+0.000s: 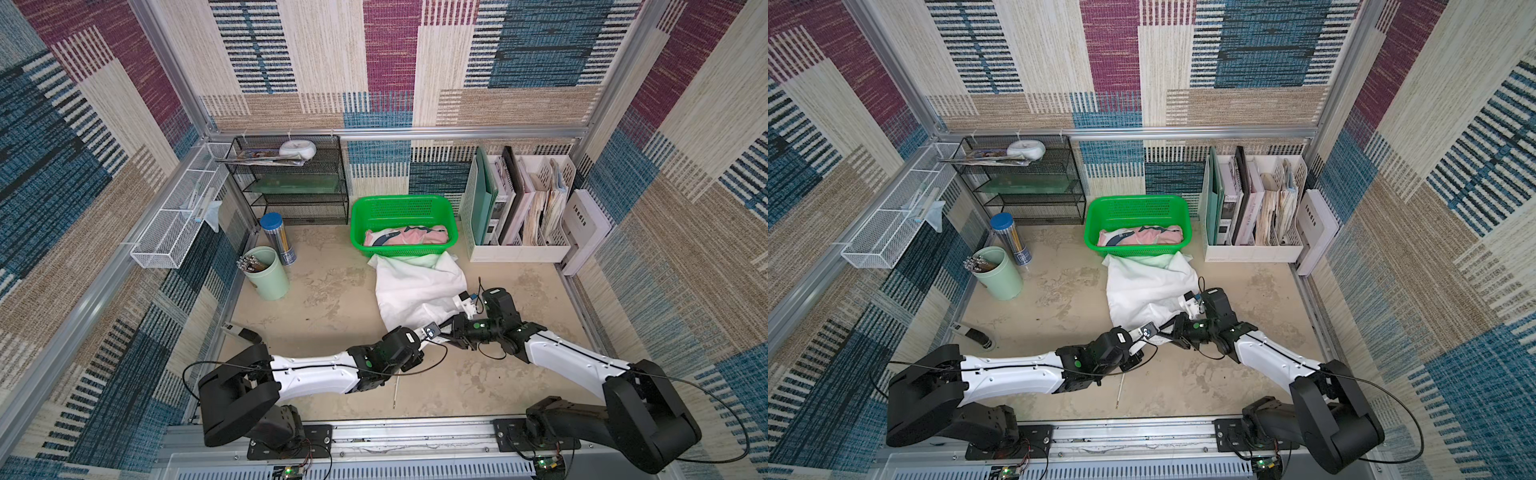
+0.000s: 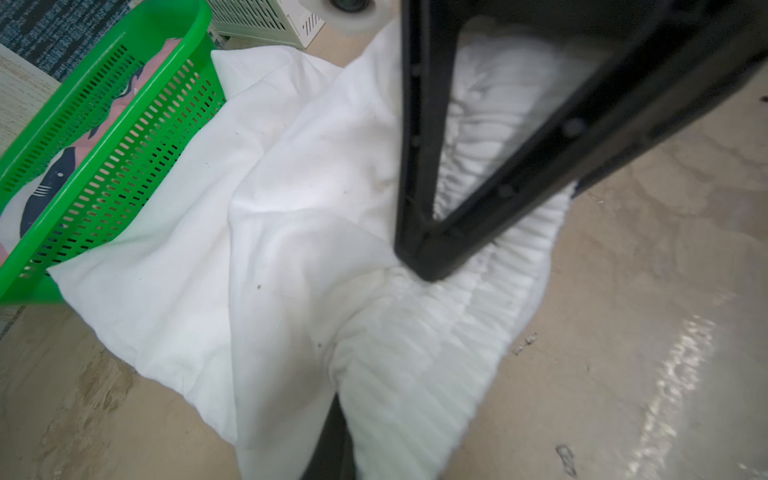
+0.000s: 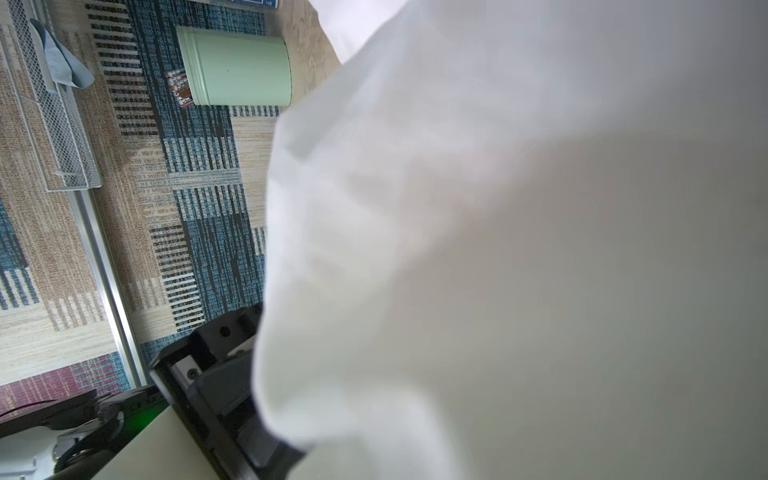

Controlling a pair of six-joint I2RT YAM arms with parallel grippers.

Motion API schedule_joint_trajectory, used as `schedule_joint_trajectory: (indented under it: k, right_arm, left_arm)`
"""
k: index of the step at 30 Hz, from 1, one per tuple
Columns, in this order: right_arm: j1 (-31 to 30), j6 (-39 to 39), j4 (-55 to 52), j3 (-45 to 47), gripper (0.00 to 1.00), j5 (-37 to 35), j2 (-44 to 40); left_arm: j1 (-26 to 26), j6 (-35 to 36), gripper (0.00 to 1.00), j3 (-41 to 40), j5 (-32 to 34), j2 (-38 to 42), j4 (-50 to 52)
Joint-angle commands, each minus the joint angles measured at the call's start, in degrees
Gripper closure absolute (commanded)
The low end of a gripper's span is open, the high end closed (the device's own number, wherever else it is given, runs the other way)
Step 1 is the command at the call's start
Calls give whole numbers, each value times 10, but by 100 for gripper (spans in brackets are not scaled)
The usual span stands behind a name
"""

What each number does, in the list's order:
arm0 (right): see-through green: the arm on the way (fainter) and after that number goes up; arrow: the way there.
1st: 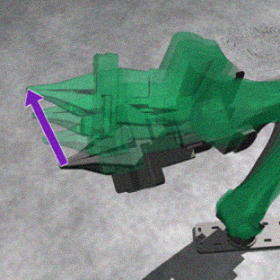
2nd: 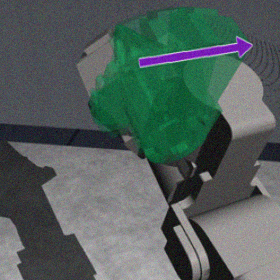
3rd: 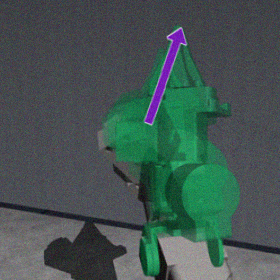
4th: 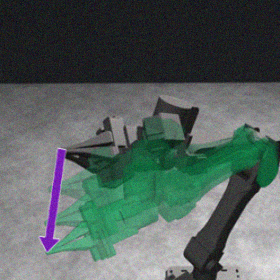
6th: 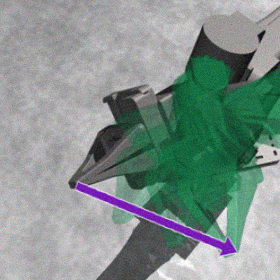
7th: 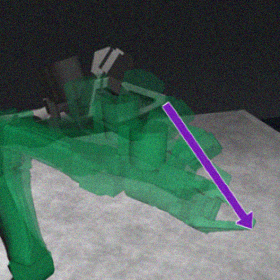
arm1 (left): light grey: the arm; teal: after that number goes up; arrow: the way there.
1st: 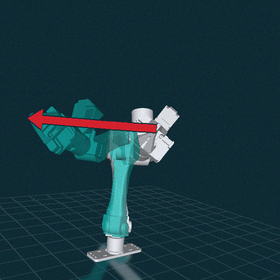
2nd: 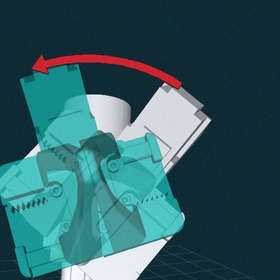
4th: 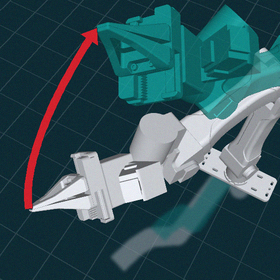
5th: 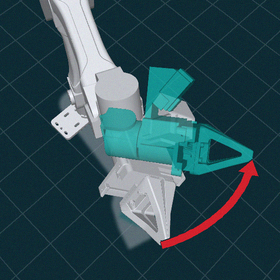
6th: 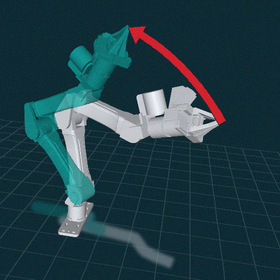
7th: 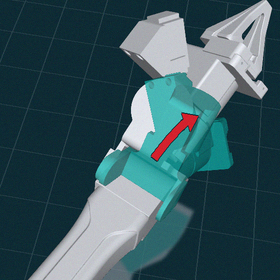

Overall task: Roll up the shorts
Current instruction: Roll the shorts at the center of the board.

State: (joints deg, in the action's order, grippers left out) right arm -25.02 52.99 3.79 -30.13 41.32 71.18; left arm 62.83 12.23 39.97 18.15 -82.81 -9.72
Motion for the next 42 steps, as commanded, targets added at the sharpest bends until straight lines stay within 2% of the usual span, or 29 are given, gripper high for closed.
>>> schedule_joint_trajectory:
  k: [1, 4, 6, 10, 14, 24, 27, 33, 40, 42]
  right_arm:
    - [1, -71, -78, -27, 29, -44, -15]
    - [1, -104, -121, -48, 17, -72, -31]
    - [1, -130, -146, -61, 14, -85, -36]
    - [1, -189, -212, -96, 14, -131, -39]
    - [1, -226, -265, -124, 14, -189, -55]
    - [1, -276, -279, -138, 13, -333, -128]
    - [1, -309, -271, -135, 14, -350, -141]
    - [-3, -409, -261, -147, 16, -352, -130]
    - [-38, -557, -247, -154, 19, -341, -158]
    - [-52, -597, -246, -149, 18, -359, -167]
  left_arm:
    - [-1, -8, 100, 13, -67, 25, 76]
    - [-5, -12, 100, 10, -86, 54, 116]
    - [-9, -12, 100, 10, -100, 70, 146]
    - [-23, -9, 100, 26, -156, 79, 216]
    - [-41, -7, 100, 57, -216, 52, 264]
    - [-104, 14, 100, 140, -395, -20, 353]
    - [-130, 24, 100, 173, -460, -53, 395]
    - [-153, 56, 100, 261, -540, -144, 502]
    - [-164, 79, 100, 313, -571, -234, 577]
    - [-171, 79, 100, 323, -571, -262, 592]
